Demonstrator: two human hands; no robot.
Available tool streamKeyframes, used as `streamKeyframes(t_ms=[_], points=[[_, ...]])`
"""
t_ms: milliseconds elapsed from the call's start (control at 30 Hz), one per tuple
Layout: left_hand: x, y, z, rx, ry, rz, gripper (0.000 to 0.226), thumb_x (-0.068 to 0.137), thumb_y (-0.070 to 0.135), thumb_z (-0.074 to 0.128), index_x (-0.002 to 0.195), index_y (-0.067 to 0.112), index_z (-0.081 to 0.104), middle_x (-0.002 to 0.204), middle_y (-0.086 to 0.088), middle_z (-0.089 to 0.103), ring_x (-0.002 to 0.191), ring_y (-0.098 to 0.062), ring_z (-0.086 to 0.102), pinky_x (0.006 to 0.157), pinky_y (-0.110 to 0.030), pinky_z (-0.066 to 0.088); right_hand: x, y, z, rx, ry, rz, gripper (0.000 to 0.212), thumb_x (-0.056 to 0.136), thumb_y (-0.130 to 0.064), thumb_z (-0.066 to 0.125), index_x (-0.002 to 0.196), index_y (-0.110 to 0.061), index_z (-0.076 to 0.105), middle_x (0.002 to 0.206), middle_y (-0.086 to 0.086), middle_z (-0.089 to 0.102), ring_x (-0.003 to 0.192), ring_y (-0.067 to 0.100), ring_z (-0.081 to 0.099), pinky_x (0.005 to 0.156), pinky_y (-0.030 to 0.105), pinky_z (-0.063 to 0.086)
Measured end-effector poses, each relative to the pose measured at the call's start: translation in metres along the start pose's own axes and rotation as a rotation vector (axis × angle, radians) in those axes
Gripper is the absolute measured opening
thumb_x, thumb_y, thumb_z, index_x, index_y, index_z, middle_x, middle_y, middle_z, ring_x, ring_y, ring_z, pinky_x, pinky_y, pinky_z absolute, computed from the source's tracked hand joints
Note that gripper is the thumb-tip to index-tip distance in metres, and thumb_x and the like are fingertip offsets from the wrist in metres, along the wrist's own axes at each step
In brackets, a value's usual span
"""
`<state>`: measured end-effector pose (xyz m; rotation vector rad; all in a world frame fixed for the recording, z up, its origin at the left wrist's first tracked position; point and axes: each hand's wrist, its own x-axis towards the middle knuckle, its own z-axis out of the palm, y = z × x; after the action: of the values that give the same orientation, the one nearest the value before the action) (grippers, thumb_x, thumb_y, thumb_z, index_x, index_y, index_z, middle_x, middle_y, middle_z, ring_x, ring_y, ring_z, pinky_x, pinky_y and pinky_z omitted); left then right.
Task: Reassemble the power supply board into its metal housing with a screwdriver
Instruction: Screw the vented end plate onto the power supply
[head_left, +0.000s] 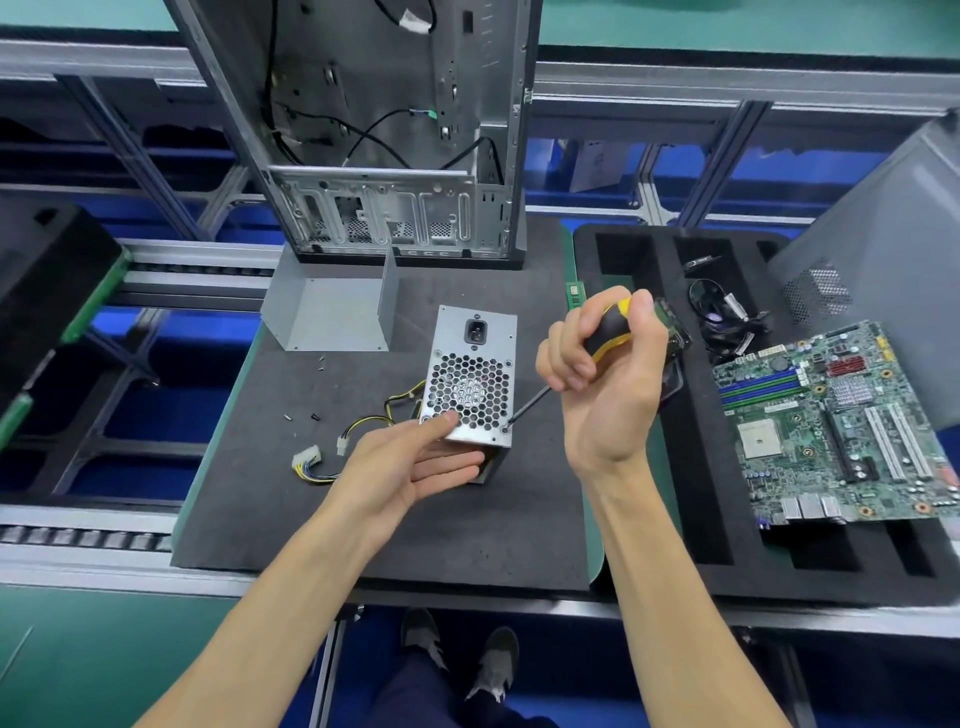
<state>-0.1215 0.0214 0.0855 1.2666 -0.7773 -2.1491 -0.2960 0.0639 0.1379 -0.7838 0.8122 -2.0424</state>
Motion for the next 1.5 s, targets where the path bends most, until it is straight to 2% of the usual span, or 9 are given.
streamKeyframes(t_ms=[133,333,700,833,1000,1333,1500], points=[[-0.0009,0.0,-0.0015,-0.029,-0.017,-0.005,0.048,0.069,0.019,0.087,0.107,-0.006,0.071,0.106,-0.027,0.073,0.1,-0.043,0.072,0.076,-0.039,0.062,0.0003,0.0015,-0.0003,-0.003,0.0,0.001,0.039,0.1,-0.042,0.042,0.072,-0.017,0.053,0.052,-0.008,0.034,0.045,0.013,0.024,0.049,0.026,0.029],[-0.0013,0.0002,-0.0014,-0.022,-0.068,-0.01,0.024,0.073,0.02,0.084,0.09,0.004,0.081,0.106,-0.025,0.074,0.102,-0.041,0.072,0.079,-0.036,0.062,0.0002,0.0041,-0.0011,-0.051,-0.016,-0.004,0.039,0.101,-0.041,0.04,0.072,-0.02,0.054,0.052,-0.009,0.035,0.045,0.012,0.025,0.05,0.026,0.029],[-0.0001,0.0005,-0.0009,0.001,-0.047,-0.013,0.02,0.075,0.018,0.084,0.088,0.003,0.081,0.107,-0.027,0.073,0.101,-0.04,0.072,0.078,-0.036,0.062,-0.001,0.0047,-0.0007,-0.068,-0.039,0.011,0.038,0.1,-0.042,0.04,0.072,-0.022,0.055,0.052,-0.01,0.035,0.044,0.011,0.027,0.05,0.025,0.03],[0.0001,0.0008,0.0004,0.006,-0.022,-0.008,0.025,0.072,0.018,0.085,0.09,0.001,0.079,0.105,-0.028,0.073,0.099,-0.04,0.073,0.074,-0.035,0.062,-0.0009,0.0055,-0.0008,-0.074,-0.038,0.014,0.037,0.099,-0.041,0.041,0.072,-0.02,0.053,0.052,-0.009,0.034,0.045,0.012,0.025,0.05,0.026,0.029],[0.0001,0.001,0.0012,0.02,0.007,0.001,0.045,0.065,0.019,0.087,0.1,-0.004,0.074,0.102,-0.027,0.074,0.097,-0.039,0.074,0.073,-0.034,0.062,0.0003,0.0041,-0.0001,-0.073,-0.049,0.019,0.037,0.099,-0.04,0.04,0.072,-0.02,0.053,0.053,-0.009,0.034,0.045,0.012,0.025,0.049,0.026,0.029],[0.0008,0.0009,0.002,0.012,0.011,0.0,0.048,0.067,0.017,0.085,0.106,-0.006,0.07,0.103,-0.027,0.074,0.097,-0.038,0.074,0.074,-0.035,0.063,-0.0015,0.0049,-0.0003,-0.096,-0.054,0.038,0.035,0.099,-0.041,0.039,0.074,-0.019,0.052,0.054,-0.008,0.033,0.046,0.012,0.025,0.05,0.026,0.029],[0.0015,0.0002,0.0017,0.016,0.009,-0.003,0.034,0.078,0.014,0.081,0.105,-0.005,0.071,0.102,-0.027,0.074,0.097,-0.038,0.074,0.074,-0.034,0.062,-0.0018,0.0045,0.0026,-0.141,-0.107,0.075,0.042,0.101,-0.046,0.037,0.078,-0.018,0.056,0.057,-0.008,0.035,0.049,0.013,0.027,0.051,0.027,0.031]])
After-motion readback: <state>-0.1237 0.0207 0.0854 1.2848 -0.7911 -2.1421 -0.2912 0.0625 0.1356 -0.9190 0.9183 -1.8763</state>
